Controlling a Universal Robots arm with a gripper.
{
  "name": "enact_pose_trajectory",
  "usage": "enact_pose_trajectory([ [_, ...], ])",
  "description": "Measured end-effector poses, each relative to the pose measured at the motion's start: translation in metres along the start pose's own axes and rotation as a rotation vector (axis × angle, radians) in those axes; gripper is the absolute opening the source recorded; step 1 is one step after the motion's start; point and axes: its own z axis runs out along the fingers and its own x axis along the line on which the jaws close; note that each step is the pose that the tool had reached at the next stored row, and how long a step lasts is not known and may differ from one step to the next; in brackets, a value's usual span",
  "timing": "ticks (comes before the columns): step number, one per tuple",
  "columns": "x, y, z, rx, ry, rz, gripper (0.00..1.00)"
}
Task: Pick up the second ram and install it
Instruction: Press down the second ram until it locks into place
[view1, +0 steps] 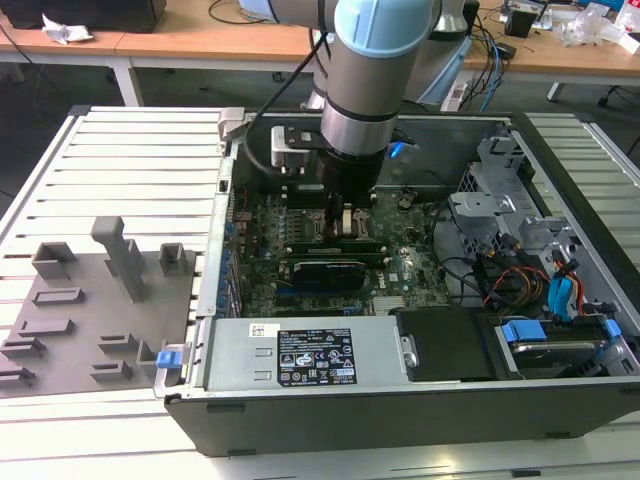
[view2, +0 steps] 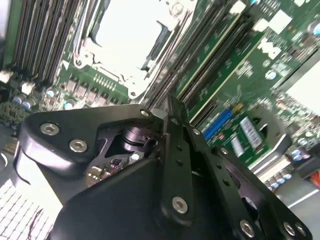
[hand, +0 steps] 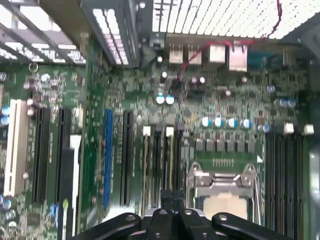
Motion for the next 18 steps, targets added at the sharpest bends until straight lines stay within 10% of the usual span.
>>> enact_pose_trajectory([
  [4, 0.0002, -0.0137, -0.0019, -0.0020, -0.0001, 0.000, 0.11],
  [18, -0.0006, -0.0141, -0.0238, -0.0019, -0.0003, 0.000, 0.11],
])
